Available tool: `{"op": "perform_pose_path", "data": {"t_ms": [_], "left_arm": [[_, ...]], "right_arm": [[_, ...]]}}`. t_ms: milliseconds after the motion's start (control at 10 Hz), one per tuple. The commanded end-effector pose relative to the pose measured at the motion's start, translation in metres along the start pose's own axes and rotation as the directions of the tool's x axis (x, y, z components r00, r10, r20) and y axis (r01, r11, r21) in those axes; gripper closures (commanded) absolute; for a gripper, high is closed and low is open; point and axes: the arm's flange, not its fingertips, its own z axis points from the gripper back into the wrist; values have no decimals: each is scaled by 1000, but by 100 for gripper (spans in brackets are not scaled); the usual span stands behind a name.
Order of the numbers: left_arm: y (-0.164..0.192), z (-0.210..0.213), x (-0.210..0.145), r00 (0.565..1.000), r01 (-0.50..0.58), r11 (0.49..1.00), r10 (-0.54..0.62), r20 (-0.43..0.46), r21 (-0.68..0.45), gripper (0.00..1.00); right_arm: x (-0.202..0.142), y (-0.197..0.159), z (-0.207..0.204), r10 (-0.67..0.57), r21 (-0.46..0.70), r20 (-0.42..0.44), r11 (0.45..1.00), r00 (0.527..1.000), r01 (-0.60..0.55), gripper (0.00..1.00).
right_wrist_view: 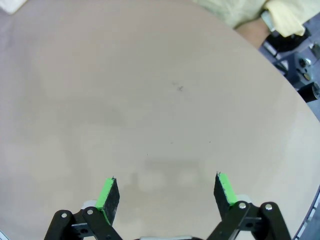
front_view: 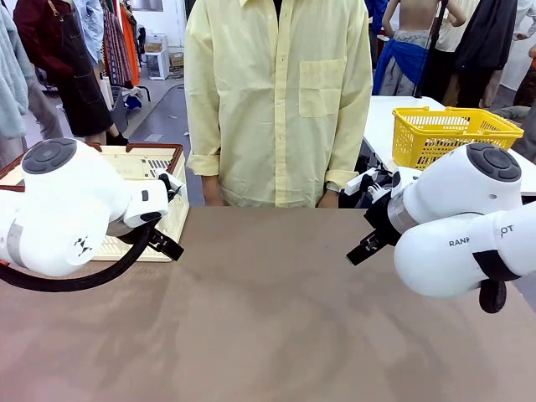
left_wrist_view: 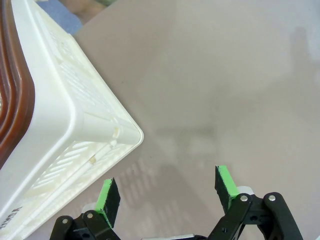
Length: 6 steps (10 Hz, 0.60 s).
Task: Place the drinks into the Shopping basket.
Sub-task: Pick up one drink and place it into the Shopping basket.
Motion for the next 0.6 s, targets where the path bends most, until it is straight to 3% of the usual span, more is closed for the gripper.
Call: {"op": "perform_pose_path", "data": {"t_ms": [0,100,200,300,400,500], "left_arm": [[0,0,0,1000,0,1000,0,0,0,0],[0,0,0,1000,0,1000,0,0,0,0],[-6,13,-5,982,-63,994,45,-186,-90,0],[-16,33,-7,957,-129,978,79,-279,-164,0],[-26,61,-3,883,-376,910,295,-366,-174,0],[-27,92,-2,871,-425,858,300,-389,-288,0]], "right_arm": [[0,0,0,0,0,0,1000,1000,0,0],[0,0,0,0,0,0,1000,1000,0,0],[-14,3,6,-46,151,-97,987,994,61,0],[-27,0,20,-200,228,-213,941,956,248,0],[-30,-3,53,-400,312,-324,810,857,496,0],[-34,-3,91,-486,387,-323,715,812,582,0]]}}
